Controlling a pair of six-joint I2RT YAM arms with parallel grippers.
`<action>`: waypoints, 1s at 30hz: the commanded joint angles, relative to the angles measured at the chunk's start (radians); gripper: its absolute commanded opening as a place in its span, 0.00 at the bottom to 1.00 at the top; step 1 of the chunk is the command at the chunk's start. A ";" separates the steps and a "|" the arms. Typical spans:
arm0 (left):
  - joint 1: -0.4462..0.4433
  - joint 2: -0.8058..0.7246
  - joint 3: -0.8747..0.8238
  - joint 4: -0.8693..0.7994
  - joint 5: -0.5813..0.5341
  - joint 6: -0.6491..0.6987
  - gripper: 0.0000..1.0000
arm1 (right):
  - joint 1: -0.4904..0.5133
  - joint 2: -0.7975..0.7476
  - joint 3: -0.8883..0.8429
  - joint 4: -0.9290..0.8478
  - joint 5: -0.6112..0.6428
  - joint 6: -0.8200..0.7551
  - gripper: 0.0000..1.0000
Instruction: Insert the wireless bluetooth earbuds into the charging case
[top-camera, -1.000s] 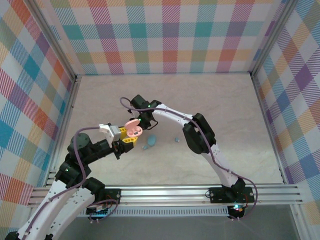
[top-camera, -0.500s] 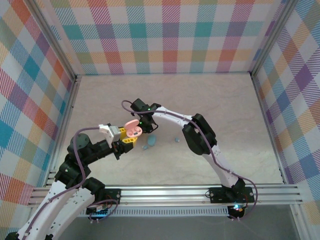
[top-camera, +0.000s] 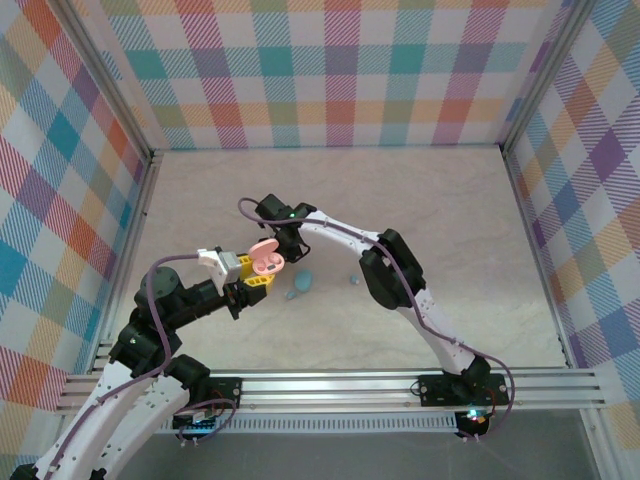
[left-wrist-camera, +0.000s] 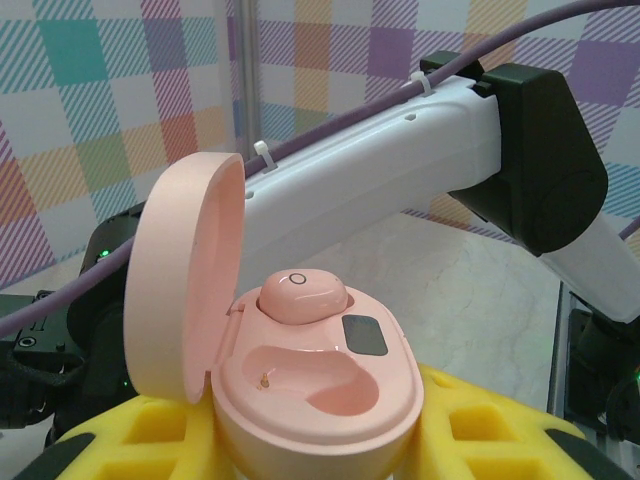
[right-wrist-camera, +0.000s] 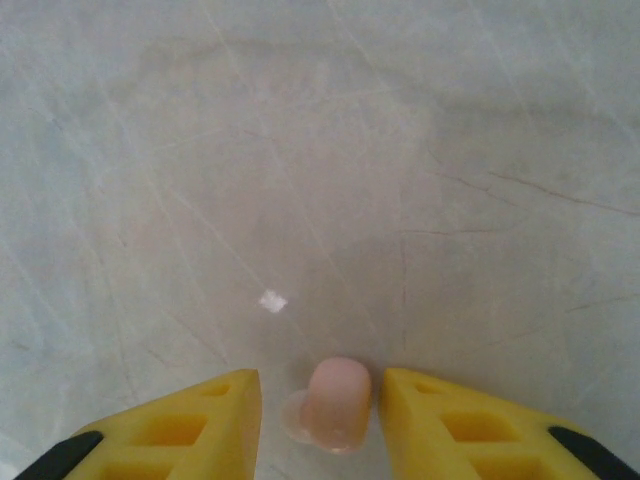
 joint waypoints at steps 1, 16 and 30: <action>-0.003 -0.016 0.015 0.012 -0.007 0.010 0.25 | 0.014 0.028 0.032 -0.057 0.015 -0.017 0.38; -0.004 -0.023 0.013 0.007 -0.009 0.010 0.25 | 0.050 0.060 0.106 -0.151 0.131 -0.130 0.29; -0.003 -0.024 0.009 0.007 -0.015 0.010 0.25 | -0.058 -0.074 -0.071 -0.103 0.151 -0.195 0.25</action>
